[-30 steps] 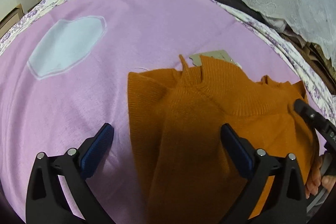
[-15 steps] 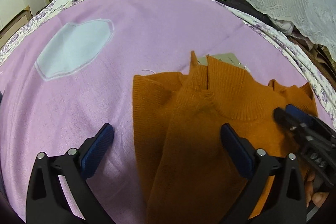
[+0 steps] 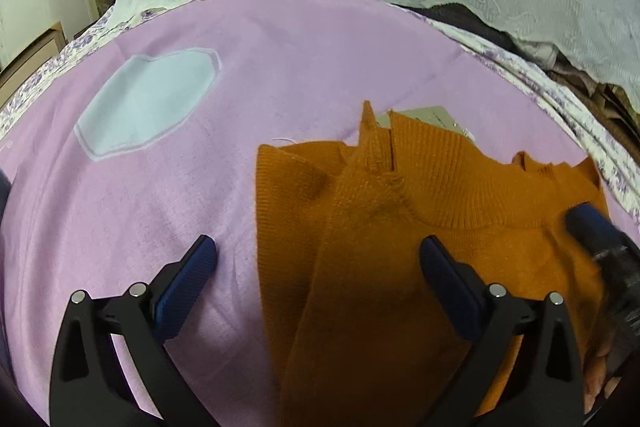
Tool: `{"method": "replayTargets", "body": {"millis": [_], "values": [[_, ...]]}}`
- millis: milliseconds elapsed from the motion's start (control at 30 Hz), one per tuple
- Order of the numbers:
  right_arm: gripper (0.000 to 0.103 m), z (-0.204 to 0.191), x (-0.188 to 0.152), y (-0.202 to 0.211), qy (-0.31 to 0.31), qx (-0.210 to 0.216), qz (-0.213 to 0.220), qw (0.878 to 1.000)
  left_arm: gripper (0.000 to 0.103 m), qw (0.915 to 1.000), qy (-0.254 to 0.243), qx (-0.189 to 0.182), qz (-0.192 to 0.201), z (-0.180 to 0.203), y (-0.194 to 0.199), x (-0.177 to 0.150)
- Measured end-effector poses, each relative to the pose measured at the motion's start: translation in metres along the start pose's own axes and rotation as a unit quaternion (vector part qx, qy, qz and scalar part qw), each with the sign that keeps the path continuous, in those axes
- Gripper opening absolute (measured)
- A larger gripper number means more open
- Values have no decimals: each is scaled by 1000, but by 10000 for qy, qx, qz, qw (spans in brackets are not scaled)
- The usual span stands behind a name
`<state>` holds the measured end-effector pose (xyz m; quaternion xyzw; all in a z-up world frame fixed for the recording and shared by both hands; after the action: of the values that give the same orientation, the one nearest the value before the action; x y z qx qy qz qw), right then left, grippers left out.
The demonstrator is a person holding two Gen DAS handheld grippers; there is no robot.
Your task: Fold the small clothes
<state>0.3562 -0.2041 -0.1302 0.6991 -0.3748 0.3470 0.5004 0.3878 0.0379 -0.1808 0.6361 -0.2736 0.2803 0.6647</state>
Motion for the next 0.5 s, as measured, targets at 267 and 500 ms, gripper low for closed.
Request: {"method": "replayTargets", "body": {"millis": [267,500], "values": [[70,44,-8,67,-991,-227,748,9920,99,9982,-17,516,293,2,38,-22],[74,83,-38,92,-2131,-168,486,9757,99,9984,499,75,253,6,73,-52]]}}
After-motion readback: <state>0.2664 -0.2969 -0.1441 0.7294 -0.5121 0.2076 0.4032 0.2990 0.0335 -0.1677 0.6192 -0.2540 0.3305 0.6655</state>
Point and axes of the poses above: each gripper's, at about its wrist camera, not at the fingertips, and y roughly against the way its jaws point, z to its right, x to its top, the point moved 6 cm from there along -y, roughly the way its jaws point, and after that the axes turned 7 degrees about z, right-handed, at the moved point
